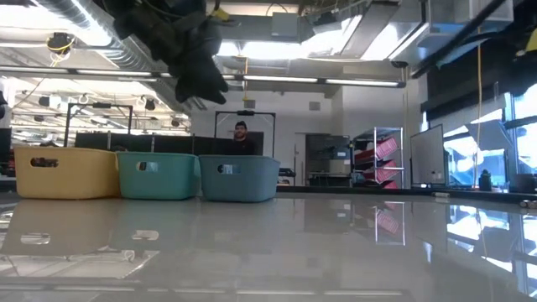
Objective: Sort batteries
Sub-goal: Put the large black battery into the blue bin
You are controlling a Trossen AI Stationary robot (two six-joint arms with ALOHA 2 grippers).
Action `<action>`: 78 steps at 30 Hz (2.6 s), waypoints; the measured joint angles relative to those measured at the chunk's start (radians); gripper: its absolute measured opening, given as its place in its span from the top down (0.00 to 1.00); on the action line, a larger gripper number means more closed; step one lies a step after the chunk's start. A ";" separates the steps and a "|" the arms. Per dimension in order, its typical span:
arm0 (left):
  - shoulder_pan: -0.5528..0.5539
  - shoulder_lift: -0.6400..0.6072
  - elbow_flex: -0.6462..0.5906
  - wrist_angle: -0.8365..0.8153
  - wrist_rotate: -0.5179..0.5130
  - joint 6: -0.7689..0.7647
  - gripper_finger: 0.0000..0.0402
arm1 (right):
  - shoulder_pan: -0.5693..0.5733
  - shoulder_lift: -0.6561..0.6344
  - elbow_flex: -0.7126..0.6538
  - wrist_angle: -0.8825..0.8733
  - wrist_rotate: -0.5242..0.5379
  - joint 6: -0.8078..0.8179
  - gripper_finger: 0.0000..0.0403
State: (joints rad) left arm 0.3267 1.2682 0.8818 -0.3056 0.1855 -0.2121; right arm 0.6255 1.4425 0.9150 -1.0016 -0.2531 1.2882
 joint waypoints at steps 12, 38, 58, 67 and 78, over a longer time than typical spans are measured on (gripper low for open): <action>-0.033 0.000 0.000 0.063 -0.046 -0.118 0.61 | 0.077 0.000 0.000 0.000 0.035 -0.019 0.12; -0.199 -0.058 0.000 0.047 -0.157 0.015 0.61 | 0.127 0.073 0.001 0.005 -0.077 0.031 0.12; -0.284 -0.090 -0.042 0.041 -0.287 0.009 0.61 | 0.177 0.073 -0.100 0.116 -0.125 0.205 0.12; -0.277 -0.090 -0.042 0.060 -0.286 -0.041 0.61 | 0.149 0.073 -0.103 0.115 -0.083 0.118 0.12; -0.277 -0.090 -0.042 0.060 -0.281 -0.076 0.61 | 0.094 0.065 -0.109 0.059 -0.074 -0.011 0.12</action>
State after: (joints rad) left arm 0.0494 1.1778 0.8394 -0.2459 -0.0960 -0.2878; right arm 0.7198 1.5078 0.8062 -0.9430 -0.3269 1.2775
